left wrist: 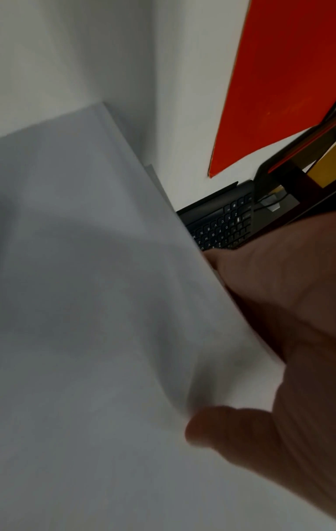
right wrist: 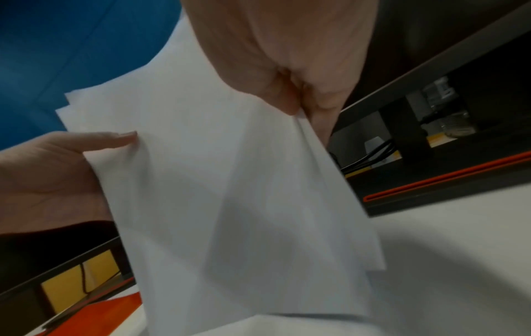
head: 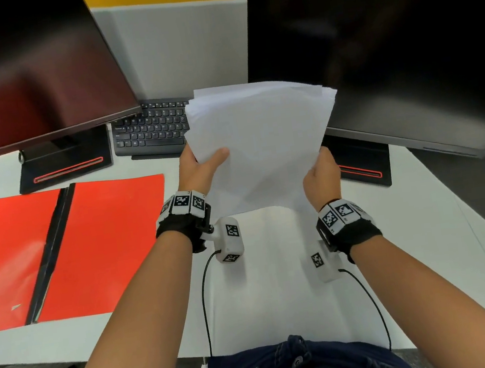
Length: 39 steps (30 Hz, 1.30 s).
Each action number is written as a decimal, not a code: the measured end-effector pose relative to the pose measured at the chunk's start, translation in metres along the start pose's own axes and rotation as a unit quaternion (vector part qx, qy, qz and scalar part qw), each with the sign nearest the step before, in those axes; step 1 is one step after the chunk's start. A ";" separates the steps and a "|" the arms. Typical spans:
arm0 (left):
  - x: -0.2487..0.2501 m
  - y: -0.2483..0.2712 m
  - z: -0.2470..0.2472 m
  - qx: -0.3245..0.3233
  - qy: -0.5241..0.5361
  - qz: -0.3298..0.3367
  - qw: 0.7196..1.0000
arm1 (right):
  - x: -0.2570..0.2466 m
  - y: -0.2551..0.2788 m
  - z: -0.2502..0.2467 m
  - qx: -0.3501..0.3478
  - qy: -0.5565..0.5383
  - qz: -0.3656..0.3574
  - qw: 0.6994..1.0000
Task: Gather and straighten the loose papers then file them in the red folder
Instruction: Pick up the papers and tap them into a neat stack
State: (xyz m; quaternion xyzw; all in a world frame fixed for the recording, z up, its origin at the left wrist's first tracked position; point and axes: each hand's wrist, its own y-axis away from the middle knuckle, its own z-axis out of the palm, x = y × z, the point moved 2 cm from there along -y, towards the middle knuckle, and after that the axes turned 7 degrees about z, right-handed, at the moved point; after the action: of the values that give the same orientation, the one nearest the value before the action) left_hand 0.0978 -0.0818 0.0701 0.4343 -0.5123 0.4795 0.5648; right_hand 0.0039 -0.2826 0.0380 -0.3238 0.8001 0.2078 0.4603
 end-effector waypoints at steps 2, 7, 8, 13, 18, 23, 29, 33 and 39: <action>0.002 -0.002 -0.002 -0.005 0.006 -0.003 1.000 | 0.007 -0.005 -0.008 0.001 0.048 -0.036 0.998; 0.009 -0.010 -0.002 -0.016 -0.010 0.017 1.000 | 0.020 -0.010 -0.031 -0.028 0.110 -0.092 0.989; 0.010 -0.011 -0.002 -0.020 -0.010 0.019 1.000 | 0.022 -0.011 -0.035 -0.020 0.116 -0.093 0.989; 0.011 -0.015 -0.002 -0.027 0.008 0.012 1.000 | 0.023 -0.012 -0.047 -0.004 0.108 -0.096 0.989; 0.013 -0.012 -0.003 -0.049 0.018 0.014 0.999 | 0.022 -0.014 -0.053 -0.002 0.090 -0.094 0.991; 0.011 -0.011 -0.005 -0.052 0.023 0.004 0.998 | 0.027 -0.015 -0.053 -0.032 0.005 -0.039 0.999; 0.014 -0.009 -0.002 -0.041 0.029 0.002 0.999 | 0.019 -0.003 -0.038 -0.083 0.032 -0.039 0.995; 0.012 -0.009 -0.002 -0.040 0.033 0.001 0.999 | 0.006 -0.003 -0.047 -0.128 0.015 -0.018 0.992; 0.009 -0.006 -0.004 -0.043 0.042 -0.003 0.998 | -0.022 -0.017 -0.034 -0.174 -0.144 0.050 0.973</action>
State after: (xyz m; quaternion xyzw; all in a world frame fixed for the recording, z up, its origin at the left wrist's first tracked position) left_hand 0.1047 -0.0775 0.0791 0.3900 -0.5070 0.4734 0.6056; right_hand 0.0036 -0.3092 0.0728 -0.3255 0.6920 0.4110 0.4963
